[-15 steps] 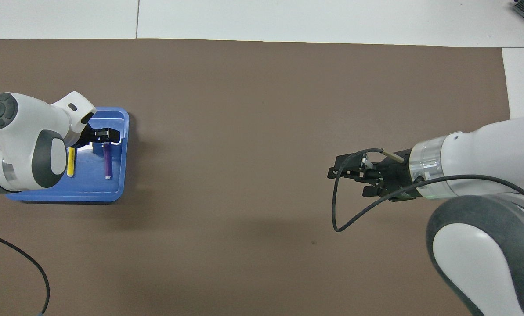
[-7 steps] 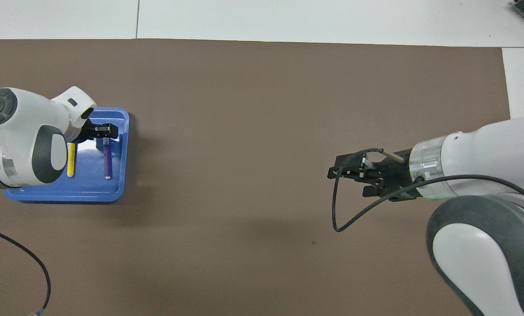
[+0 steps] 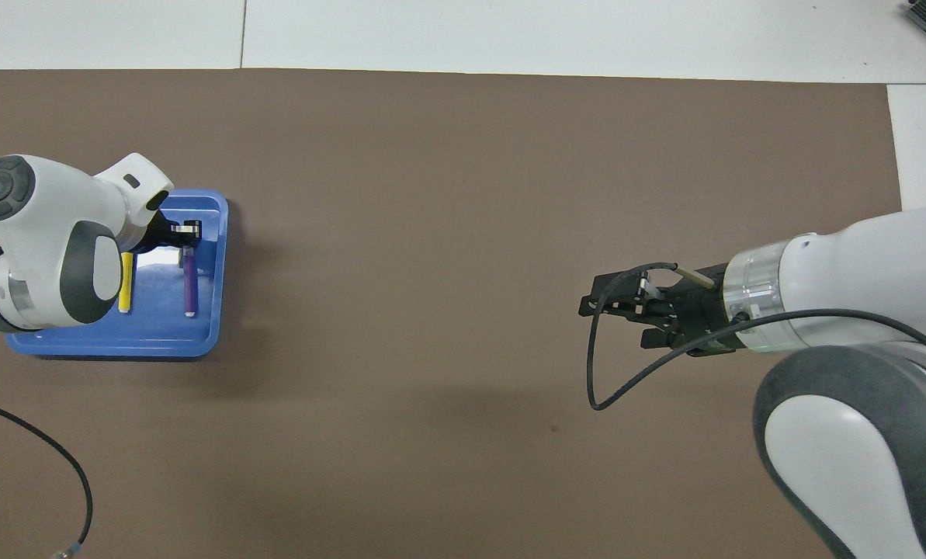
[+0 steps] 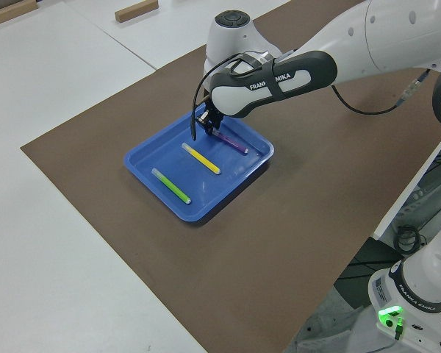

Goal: Transfer and insert pens with both arms
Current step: 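Lower the left gripper onto the purple pen and close on it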

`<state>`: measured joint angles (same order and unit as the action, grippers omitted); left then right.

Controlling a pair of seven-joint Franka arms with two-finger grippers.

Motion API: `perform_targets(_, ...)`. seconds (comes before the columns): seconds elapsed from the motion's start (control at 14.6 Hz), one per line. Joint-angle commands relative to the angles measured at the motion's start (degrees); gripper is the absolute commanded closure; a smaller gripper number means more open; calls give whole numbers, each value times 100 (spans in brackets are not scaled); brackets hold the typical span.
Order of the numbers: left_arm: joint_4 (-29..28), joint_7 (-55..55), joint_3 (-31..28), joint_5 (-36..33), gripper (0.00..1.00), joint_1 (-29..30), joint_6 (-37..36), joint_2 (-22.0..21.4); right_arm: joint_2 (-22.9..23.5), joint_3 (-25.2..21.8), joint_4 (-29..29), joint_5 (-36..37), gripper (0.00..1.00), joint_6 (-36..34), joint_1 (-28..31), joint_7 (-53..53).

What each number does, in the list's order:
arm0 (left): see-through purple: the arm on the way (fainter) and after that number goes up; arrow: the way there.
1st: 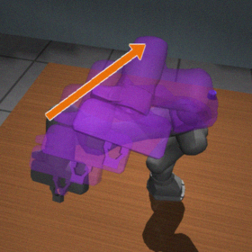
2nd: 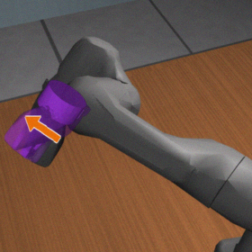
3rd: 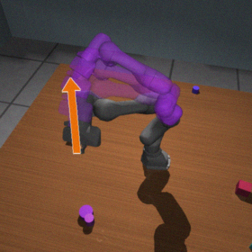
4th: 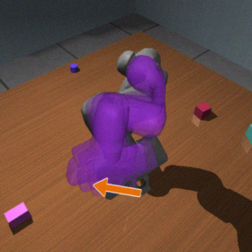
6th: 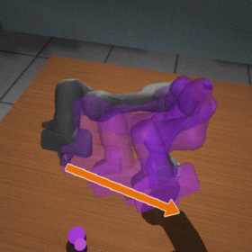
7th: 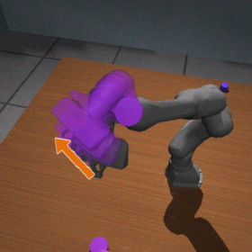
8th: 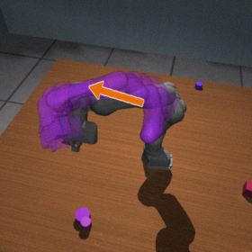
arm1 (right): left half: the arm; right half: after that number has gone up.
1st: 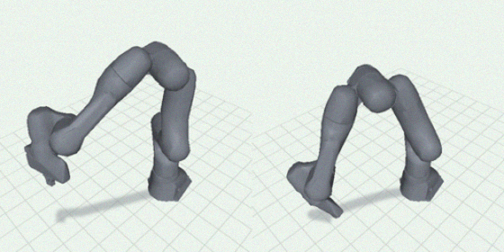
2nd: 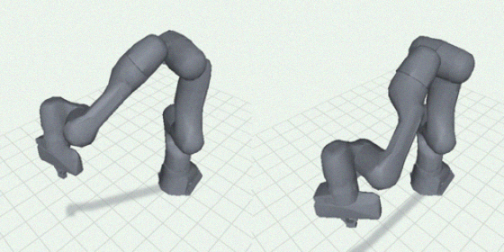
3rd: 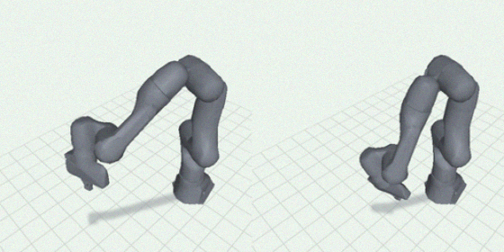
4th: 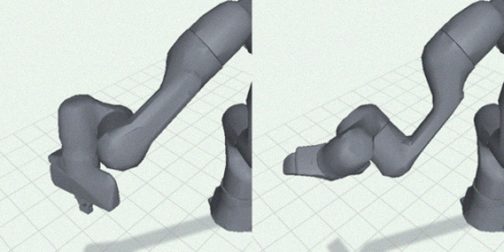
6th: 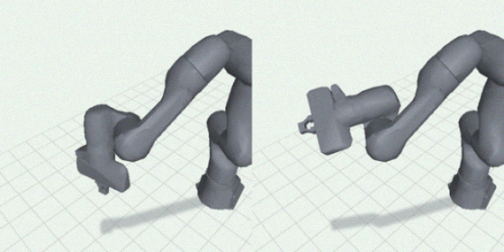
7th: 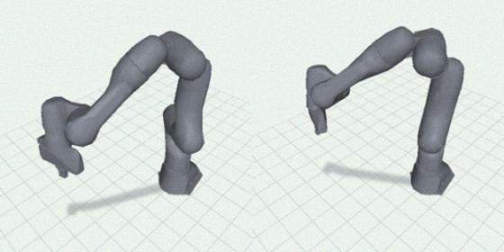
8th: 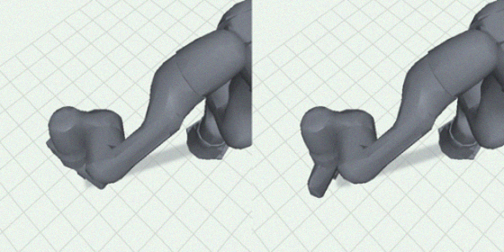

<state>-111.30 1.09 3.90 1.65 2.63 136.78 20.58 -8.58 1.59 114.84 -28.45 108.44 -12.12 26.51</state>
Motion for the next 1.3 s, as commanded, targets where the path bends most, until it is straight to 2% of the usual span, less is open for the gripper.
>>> perform_targets(0.0,91,111,-3,116,88,1,-37,77,-153,-10,179,-152,0,143,-27,100)
perform_targets(0.14,83,111,-3,116,98,1,-37,68,-153,-10,179,-152,0,143,-27,100)
perform_targets(0.21,83,102,-3,116,100,1,-37,68,-153,-10,179,-152,0,143,-27,100)
perform_targets(0.75,126,111,-12,108,100,-8,-134,68,-153,-10,179,-152,0,151,-27,100)
perform_targets(1.23,688,102,-20,108,100,10,-950,60,-153,-10,179,-152,0,143,-27,117)
